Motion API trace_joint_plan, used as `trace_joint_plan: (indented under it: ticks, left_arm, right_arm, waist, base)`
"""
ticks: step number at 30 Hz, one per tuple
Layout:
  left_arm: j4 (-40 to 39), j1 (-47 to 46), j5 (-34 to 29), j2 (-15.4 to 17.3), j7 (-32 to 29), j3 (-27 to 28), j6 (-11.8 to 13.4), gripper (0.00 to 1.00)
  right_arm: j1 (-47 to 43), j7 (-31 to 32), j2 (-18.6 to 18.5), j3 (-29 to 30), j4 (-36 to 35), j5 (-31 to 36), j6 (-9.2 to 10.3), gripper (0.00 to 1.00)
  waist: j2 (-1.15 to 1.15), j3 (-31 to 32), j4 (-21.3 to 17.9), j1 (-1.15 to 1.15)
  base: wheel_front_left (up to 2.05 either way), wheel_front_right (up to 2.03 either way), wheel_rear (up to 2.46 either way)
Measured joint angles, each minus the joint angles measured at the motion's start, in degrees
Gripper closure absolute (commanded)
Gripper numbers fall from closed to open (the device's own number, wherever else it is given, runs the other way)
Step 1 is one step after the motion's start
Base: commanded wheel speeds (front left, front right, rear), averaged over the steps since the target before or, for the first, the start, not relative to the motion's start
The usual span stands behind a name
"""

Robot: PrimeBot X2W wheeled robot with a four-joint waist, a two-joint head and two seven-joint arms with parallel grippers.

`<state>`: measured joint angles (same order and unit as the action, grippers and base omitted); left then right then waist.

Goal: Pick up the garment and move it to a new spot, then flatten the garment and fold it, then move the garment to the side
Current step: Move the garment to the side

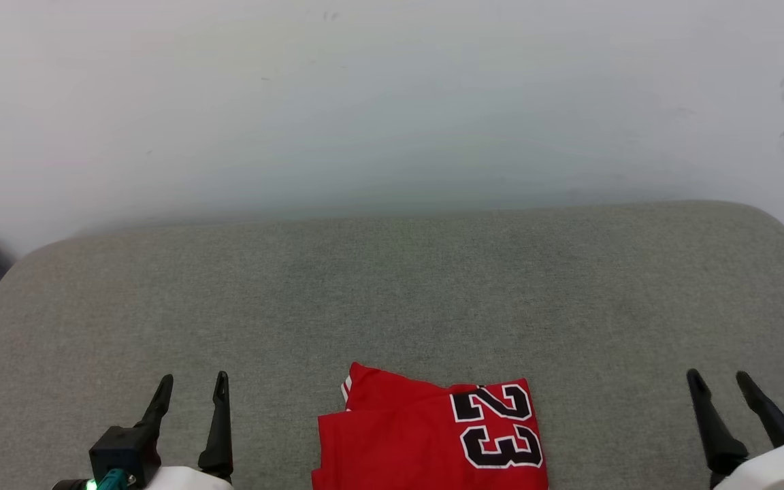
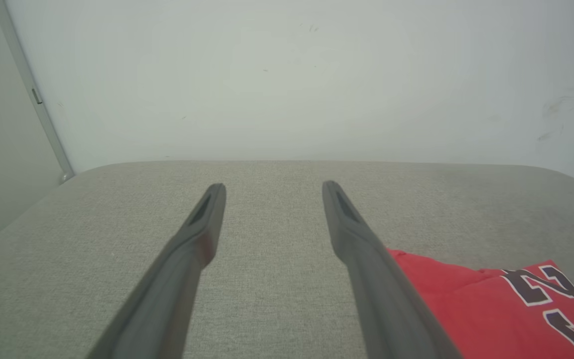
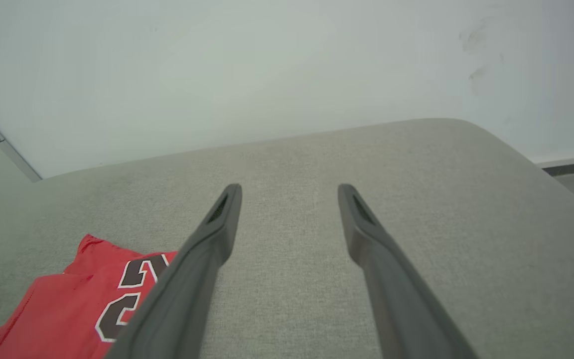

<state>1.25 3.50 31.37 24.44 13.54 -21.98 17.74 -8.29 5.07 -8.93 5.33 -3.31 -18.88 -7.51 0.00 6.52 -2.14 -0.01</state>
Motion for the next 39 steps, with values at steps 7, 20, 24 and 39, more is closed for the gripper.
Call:
trace_joint_plan:
  ticks: [7, 20, 24, 39]
  left_arm:
    - [-0.19, -0.31, 0.13, -0.36, 0.25, 0.10, 0.25, 0.00]
    - [-0.13, -3.52, -0.94, -1.80, 0.77, -1.21, -0.86, 0.00]
    - [-0.22, -4.76, -1.41, -2.04, 0.75, -1.99, -1.18, 0.00]
    - [0.38, -7.13, -1.80, -2.08, 0.15, -3.36, -2.07, 0.00]
  right_arm:
    - [2.82, 20.33, -2.13, 9.93, 9.06, -7.83, 0.02, 0.00]
    - [12.47, 54.87, 4.54, 17.53, 23.25, -19.61, 0.02, 0.00]
    - [15.06, 56.25, 5.52, 16.45, 26.88, -24.02, 0.02, 0.00]
    - [22.29, 50.72, 5.93, 2.75, 41.44, -42.77, 0.02, 1.00]
  waist:
    - [0.00, -0.98, 0.06, 0.00]
    - [0.00, -3.47, 4.46, 0.01]
    - [0.00, -4.64, 6.59, 0.01]
    - [0.00, -7.05, 10.75, 0.01]
  base:
    - [0.00, 0.00, 0.00]
    - [0.00, 0.00, 0.00]
    - [0.00, 0.00, 0.00]
    - [0.00, 0.00, 0.00]
